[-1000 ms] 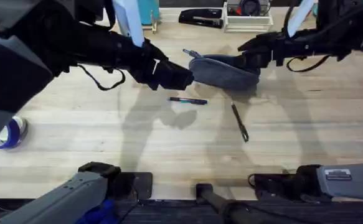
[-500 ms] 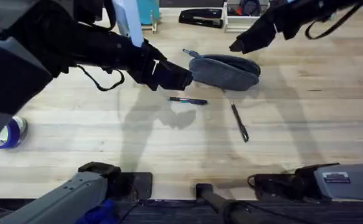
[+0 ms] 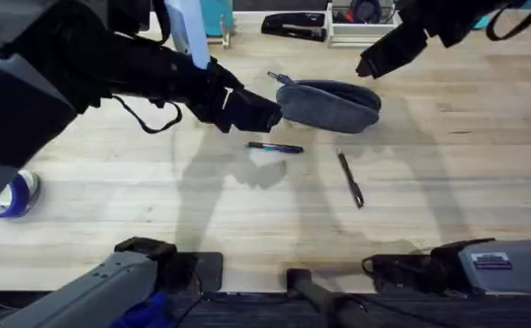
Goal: Unzip the bag, pick up the pens from the table one at a time and place them inside, then zip the bag closed.
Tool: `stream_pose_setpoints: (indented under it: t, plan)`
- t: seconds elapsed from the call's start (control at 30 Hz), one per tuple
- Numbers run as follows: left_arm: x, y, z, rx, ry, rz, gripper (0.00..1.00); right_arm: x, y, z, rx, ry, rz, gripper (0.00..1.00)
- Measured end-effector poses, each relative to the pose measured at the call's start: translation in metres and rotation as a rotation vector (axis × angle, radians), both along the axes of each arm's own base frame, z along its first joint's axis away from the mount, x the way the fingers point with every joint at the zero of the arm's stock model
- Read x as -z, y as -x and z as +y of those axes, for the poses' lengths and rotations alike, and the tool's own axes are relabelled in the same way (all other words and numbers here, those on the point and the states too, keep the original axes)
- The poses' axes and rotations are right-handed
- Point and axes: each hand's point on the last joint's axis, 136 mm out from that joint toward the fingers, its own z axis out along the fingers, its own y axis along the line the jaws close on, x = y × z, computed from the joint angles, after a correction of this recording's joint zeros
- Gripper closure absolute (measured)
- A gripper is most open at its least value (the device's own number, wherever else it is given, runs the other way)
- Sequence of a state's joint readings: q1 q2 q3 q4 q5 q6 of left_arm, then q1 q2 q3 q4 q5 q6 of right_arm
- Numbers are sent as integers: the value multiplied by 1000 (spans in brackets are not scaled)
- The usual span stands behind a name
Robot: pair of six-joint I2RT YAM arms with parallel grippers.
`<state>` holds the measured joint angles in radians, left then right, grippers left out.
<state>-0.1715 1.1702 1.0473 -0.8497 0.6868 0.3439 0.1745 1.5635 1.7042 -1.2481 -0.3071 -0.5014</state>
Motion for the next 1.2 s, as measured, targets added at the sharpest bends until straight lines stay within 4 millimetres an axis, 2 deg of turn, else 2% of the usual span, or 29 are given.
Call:
stream_pose_setpoints:
  t: [0.17, 0.2, 0.4, 0.5, 0.53, 0.6, 1.2]
  plan:
    - [0, 0, 0, 0, 0, 0, 6, 2, 2, -3, 9, 15, 10, 7]
    - [0, 0, 0, 0, 0, 0, 5, 2, 2, -3, 12, 15, 12, 43]
    - [0, 0, 0, 0, 0, 0, 5, 2, 1, -4, 34, 15, 18, 558]
    - [0, 0, 0, 0, 0, 0, 5, 5, 0, -4, 35, 16, 25, 884]
    - [0, 0, 0, 0, 0, 0, 5, 6, -1, -4, 37, 16, 31, 944]
    - [0, 0, 0, 0, 0, 0, 6, 11, -3, -3, 38, 19, 45, 969]
    - [0, 0, 0, 0, 0, 0, 6, 42, -13, -1, 34, 38, 139, 971]
